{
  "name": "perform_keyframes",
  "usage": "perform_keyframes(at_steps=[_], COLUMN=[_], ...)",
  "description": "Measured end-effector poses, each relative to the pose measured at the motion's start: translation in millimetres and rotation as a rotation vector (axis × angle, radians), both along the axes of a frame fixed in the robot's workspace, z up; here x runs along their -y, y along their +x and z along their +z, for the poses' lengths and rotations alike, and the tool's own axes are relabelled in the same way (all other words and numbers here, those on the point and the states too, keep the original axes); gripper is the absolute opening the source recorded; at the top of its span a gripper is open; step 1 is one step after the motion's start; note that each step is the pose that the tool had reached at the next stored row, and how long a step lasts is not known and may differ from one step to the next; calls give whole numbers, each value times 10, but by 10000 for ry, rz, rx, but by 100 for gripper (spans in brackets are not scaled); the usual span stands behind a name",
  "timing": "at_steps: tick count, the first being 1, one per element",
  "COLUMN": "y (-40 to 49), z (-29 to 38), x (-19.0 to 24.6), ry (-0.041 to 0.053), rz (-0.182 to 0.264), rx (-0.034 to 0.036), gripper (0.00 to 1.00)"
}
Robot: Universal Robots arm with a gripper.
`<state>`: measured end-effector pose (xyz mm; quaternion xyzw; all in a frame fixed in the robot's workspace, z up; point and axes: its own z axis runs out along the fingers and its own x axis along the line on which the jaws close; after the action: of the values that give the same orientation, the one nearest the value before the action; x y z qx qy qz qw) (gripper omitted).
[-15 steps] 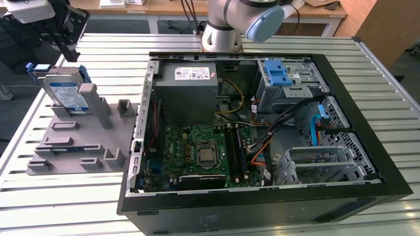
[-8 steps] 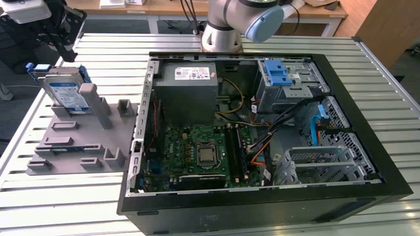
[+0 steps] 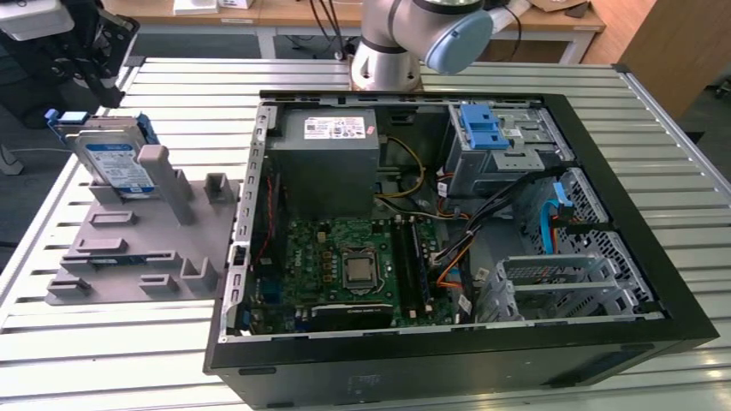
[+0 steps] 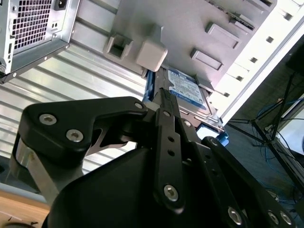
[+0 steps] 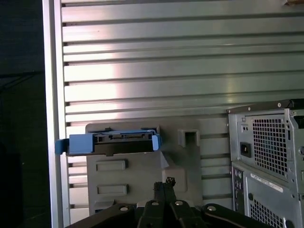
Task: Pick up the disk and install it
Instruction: 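Reach for the disk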
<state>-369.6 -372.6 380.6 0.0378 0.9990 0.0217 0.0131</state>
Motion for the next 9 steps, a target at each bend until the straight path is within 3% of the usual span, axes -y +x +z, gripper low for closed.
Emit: perform_keyframes(at_steps=[5,9], y=[-86,-262], z=[-4,-19], x=[-15,-64], ry=[0,0], rz=[1,0], rx=[0,0], gripper=[11,11])
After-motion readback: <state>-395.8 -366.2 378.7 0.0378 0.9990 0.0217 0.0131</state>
